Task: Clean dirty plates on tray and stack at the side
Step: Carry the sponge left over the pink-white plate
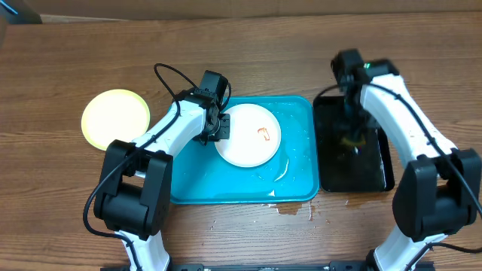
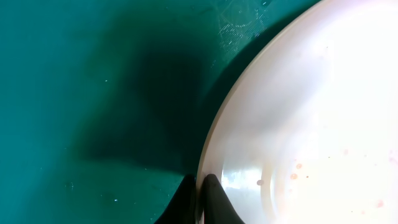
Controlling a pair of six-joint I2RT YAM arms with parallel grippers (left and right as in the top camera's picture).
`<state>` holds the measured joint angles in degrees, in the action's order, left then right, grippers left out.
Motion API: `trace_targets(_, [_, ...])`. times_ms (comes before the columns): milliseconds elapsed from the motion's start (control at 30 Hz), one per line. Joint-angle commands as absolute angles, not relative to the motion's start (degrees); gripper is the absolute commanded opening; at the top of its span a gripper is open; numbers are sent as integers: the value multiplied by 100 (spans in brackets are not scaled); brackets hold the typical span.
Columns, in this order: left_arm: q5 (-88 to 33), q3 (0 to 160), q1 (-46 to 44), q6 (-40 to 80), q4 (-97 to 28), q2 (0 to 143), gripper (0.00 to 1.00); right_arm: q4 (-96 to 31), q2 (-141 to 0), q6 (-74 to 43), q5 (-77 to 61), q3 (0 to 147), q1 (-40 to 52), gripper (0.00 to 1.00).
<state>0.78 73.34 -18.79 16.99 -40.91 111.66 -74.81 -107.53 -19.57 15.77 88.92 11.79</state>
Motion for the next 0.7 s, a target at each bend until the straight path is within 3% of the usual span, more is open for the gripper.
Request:
trace_targets(0, [36,7310,-1916,1715,-4136,11218,4,-7623,-10661,-2003,1072,9765,1476,4])
trace_targets(300, [38,7310,-1916,1715,-4132,11218,4,-7087,-10685,-1881,746,10178,2689,4])
trace_targets(667, [36,7310,-1916,1715,-4134,11218,5,-5422,-10685,-1890,1402,8794,3579,4])
